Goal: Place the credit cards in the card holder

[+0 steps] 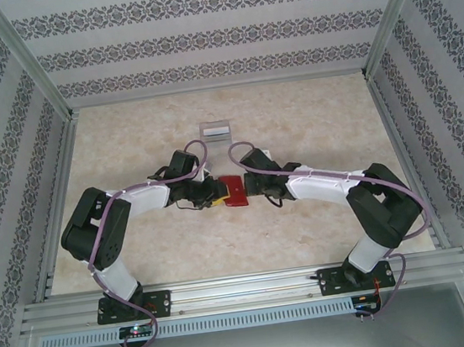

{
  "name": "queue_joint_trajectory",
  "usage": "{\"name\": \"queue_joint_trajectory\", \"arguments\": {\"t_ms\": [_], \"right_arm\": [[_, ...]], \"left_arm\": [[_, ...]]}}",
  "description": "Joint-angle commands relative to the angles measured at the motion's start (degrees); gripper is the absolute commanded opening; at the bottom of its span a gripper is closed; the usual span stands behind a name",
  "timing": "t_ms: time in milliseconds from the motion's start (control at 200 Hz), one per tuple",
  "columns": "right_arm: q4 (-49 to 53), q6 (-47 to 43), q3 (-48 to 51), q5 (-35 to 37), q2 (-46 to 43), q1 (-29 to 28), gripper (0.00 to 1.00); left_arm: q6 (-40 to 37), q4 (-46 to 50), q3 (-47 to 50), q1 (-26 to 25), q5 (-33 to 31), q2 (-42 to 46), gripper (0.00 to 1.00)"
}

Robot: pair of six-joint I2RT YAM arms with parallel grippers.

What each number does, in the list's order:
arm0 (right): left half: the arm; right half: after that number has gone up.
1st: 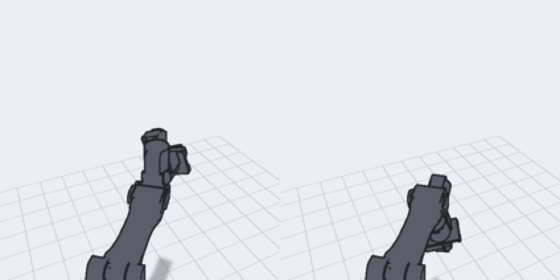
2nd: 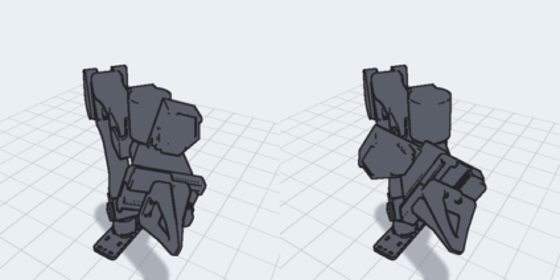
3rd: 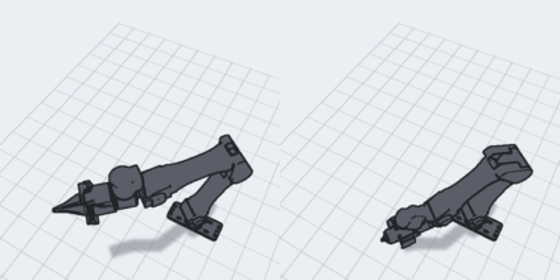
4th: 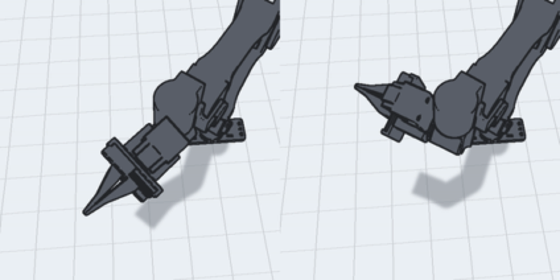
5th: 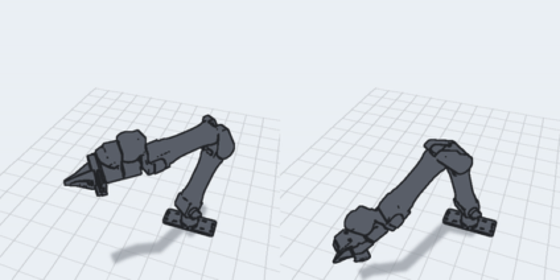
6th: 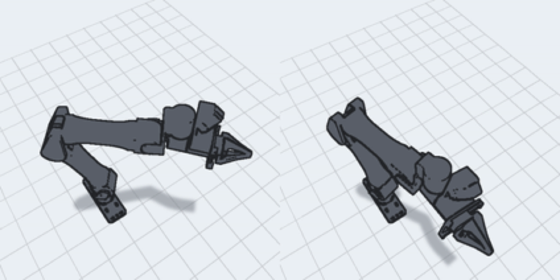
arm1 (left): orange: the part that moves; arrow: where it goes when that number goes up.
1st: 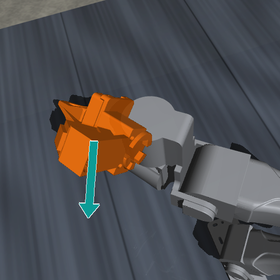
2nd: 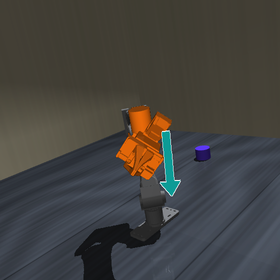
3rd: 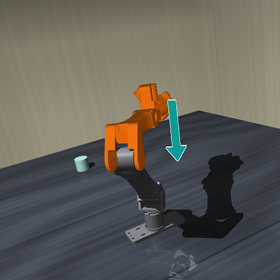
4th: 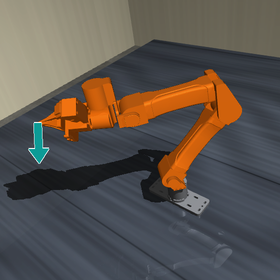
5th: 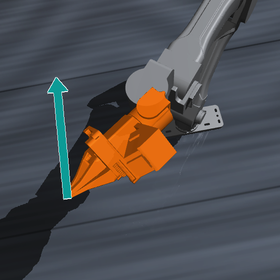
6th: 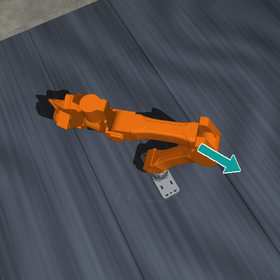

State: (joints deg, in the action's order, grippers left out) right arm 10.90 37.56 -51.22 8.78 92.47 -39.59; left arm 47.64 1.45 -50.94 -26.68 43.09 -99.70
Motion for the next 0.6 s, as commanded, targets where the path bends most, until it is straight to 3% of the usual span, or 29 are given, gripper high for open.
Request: {"name": "queue_joint_trajectory", "arguments": {"t_ms": [0, 55, 155, 325, 595], "right_arm": [[-1.09, 1.14, 1.72, -5.36, -3.5, 0.92, 0.0], [-1.63, 1.5, 1.83, -6.72, -4.91, 0.72, 0.0], [-2.09, 1.5, 1.74, -8.71, -7.95, 0.15, 0.0], [-5.29, 6.14, 1.98, -14.82, -10.13, -0.3, 0.0], [-8.39, 7.33, 1.78, -17.32, -9.82, -0.93, 0.0]], "left_arm": [[-2.43, 3.68, -2.16, -0.37, -1.04, -0.98, 0.75], [-2.78, 3.78, -1.83, -0.32, -1.87, -0.63, 0.83], [-2.88, 3.15, -1.48, 0.06, -2.69, -0.67, 0.87], [-0.37, -2.49, 1.33, 1.88, -1.46, -0.71, 0.92], [0.9, -5.1, 3.55, 3.7, -0.78, 0.74, 0.92]]}}
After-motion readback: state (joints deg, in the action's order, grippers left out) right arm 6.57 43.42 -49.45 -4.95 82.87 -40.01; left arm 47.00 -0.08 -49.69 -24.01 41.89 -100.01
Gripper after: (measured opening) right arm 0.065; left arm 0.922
